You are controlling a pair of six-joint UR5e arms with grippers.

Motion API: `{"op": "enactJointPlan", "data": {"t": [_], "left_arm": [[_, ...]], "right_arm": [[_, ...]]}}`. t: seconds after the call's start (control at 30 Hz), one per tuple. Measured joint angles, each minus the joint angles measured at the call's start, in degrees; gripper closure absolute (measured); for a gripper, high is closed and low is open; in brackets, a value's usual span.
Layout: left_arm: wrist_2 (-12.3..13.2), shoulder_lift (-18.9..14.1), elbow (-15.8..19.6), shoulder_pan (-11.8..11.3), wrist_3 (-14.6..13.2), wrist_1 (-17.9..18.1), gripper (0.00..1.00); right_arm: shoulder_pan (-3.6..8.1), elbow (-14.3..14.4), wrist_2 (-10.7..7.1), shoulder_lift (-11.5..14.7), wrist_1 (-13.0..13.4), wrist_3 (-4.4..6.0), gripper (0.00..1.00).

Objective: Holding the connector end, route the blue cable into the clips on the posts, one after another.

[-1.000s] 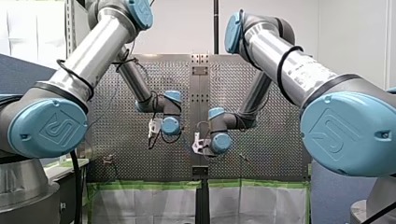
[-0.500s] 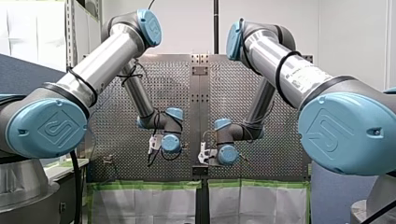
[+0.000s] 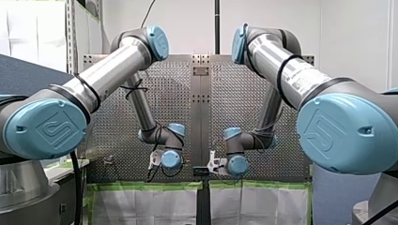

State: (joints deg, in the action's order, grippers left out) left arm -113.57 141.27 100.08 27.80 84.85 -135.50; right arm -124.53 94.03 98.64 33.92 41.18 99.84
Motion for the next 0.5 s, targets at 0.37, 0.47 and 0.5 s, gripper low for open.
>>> {"op": "enactJointPlan", "data": {"t": [0.37,0.47,0.5], "left_arm": [[-0.26,0.16,0.00,1.82,-0.09,0.25,1.00],[-0.88,0.17,0.00,2.40,-0.39,0.27,1.00],[-1.07,0.17,0.00,2.59,-0.47,0.30,1.00]], "right_arm": [[1.83,2.33,-0.95,-2.90,4.81,0.03,1.00],[2.72,3.25,-1.64,-2.91,6.25,0.02,1.00],[2.99,3.42,-1.90,-2.91,6.67,0.01,1.00]]}}
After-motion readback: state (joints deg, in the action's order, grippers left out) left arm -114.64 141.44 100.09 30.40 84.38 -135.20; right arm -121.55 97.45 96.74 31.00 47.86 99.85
